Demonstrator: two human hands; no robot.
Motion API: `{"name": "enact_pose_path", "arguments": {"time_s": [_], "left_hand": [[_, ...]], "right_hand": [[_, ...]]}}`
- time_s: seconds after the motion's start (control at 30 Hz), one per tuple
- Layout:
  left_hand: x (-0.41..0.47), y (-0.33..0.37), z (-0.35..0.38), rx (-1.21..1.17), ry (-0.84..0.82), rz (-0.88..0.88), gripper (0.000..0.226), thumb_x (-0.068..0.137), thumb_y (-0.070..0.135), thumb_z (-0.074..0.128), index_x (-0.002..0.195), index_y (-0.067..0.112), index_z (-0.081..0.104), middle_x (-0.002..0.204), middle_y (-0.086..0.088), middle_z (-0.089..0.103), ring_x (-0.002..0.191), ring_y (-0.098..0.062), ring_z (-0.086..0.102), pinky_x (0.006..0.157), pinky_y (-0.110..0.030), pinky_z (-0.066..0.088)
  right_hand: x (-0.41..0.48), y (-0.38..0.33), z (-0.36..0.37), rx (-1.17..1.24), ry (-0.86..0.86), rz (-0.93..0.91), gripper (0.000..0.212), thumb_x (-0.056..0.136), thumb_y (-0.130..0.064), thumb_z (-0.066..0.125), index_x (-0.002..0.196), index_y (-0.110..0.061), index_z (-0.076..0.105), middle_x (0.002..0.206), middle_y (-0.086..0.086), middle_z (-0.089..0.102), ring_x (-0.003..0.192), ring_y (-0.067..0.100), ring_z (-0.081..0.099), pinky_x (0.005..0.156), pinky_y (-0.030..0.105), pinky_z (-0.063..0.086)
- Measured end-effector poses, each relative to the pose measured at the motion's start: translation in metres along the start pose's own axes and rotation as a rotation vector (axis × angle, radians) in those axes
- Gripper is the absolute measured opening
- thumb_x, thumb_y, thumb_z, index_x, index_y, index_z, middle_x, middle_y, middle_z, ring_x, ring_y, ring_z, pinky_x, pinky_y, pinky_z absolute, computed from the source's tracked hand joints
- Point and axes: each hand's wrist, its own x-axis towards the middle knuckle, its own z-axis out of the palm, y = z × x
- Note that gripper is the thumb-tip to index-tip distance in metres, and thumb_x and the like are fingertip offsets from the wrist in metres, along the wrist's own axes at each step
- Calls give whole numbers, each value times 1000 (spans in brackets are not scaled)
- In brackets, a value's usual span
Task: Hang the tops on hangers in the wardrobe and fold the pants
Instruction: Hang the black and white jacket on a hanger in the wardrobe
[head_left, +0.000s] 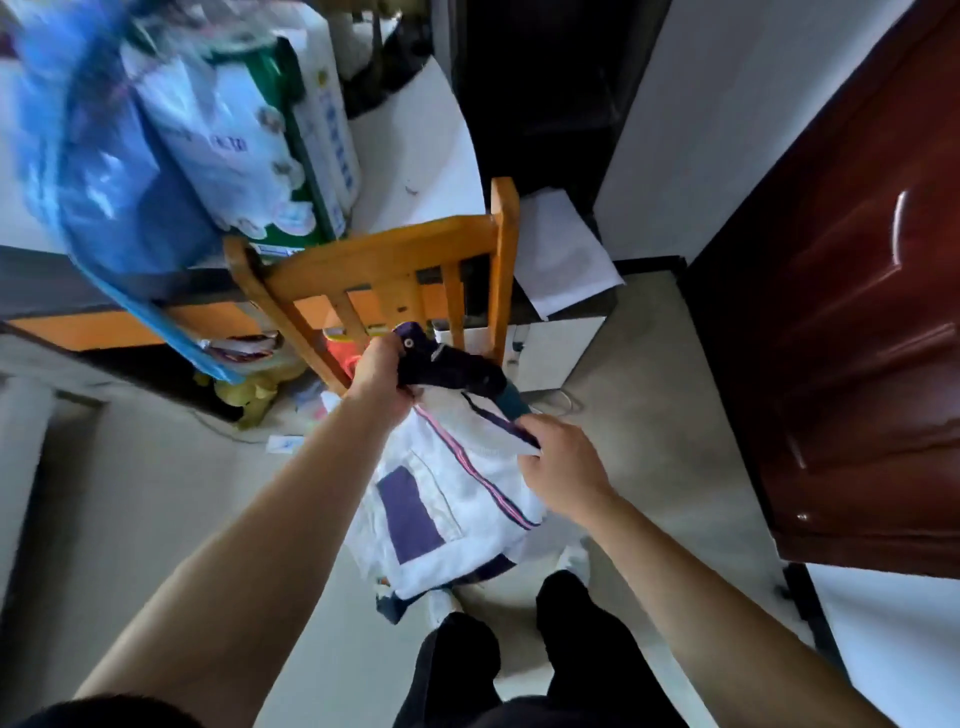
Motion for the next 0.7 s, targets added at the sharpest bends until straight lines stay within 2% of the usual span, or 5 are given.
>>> {"name": "enact_pose_path", "arguments": {"time_s": [0.13, 0.3, 0.4, 0.57, 0.7], "left_hand": [[-70, 39, -12, -131, -54, 77, 19, 59, 2, 33, 71, 15, 41, 67, -7, 43, 63, -24, 47, 60, -29, 44], [-145, 78, -19, -188, -160, 261, 17, 65, 2, 29, 66, 15, 39, 68, -7, 43, 60, -25, 49, 66, -33, 44], [-186, 87, -18, -221, -186, 338, 17, 61, 5, 35, 73, 14, 44, 70, -7, 49, 65, -25, 53, 76, -38, 46], [-237, 84, -25, -325, -116, 518, 17, 58, 8, 42, 72, 11, 52, 71, -9, 54, 65, -26, 57, 74, -37, 50], [-248, 50, -55, -360, 173, 499, 25, 69, 5, 39, 86, 9, 56, 83, -11, 62, 70, -26, 61, 64, -31, 53]], "right_hand": [[9, -47, -43, 338, -26, 205, 39, 83, -7, 55, 103, -40, 62, 100, -25, 65, 105, 8, 63, 80, 10, 44], [36, -119, -86, 695, -391, 384, 69, 93, -63, 37, 121, -7, 68, 111, 18, 70, 82, 19, 60, 73, 31, 43], [39, -155, -98, 653, -568, 300, 83, 75, -87, 49, 135, -31, 57, 133, -8, 57, 125, 20, 53, 105, 41, 40], [36, -200, -99, 714, -427, 87, 19, 87, -27, 65, 94, -11, 73, 88, 5, 75, 83, 20, 73, 65, 27, 54], [43, -232, -112, 515, -95, -121, 26, 94, -11, 48, 68, -11, 54, 81, 11, 57, 89, 31, 54, 76, 39, 40]]}}
